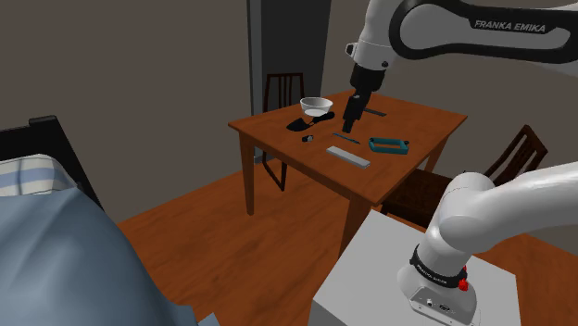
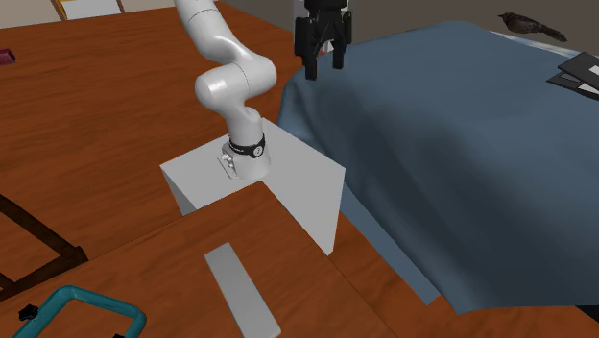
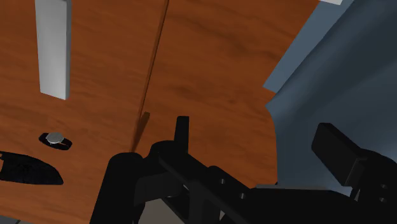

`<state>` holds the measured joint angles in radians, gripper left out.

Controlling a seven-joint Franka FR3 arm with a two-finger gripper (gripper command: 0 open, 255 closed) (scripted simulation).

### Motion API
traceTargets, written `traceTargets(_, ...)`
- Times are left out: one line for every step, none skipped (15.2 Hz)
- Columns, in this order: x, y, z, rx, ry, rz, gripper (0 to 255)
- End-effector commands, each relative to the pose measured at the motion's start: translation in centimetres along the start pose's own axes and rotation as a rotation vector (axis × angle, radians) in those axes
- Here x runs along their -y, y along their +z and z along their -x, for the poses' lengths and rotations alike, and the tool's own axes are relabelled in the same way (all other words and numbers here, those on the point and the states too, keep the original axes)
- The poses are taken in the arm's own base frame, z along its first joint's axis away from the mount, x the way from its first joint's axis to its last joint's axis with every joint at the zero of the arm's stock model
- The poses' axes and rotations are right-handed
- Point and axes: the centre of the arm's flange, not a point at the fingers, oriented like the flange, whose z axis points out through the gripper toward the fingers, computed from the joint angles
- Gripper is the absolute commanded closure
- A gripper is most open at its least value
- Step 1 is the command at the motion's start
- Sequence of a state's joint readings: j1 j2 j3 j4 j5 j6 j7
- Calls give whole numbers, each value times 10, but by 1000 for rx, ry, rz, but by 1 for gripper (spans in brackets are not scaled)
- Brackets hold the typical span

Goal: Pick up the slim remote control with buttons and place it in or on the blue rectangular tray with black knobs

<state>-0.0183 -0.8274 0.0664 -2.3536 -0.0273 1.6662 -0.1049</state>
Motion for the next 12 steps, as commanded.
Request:
traceTargets(0,0,0,0,0,0,0)
traceTargets(-10,8,-3,4,3,-2,0)
traceTargets(-21,17,-5,8,5,-4,0)
traceTargets(-31,25,-8,12,8,-6,0)
traceTargets(-41,33,-10,16,11,-8,0)
traceTargets(-52,42,-12,19,14,-10,0)
traceTargets(-62,50,-15,23,16,-12,0)
traceTargets(-73,59,-17,27,19,-14,0)
traceTargets(-83,67,-19,31,22,-16,0)
traceTargets(-93,76,-21,35,25,-18,0)
traceTargets(-103,84,-23,39,27,-20,0)
traceTargets(-114,93,-25,43,30,-23,0)
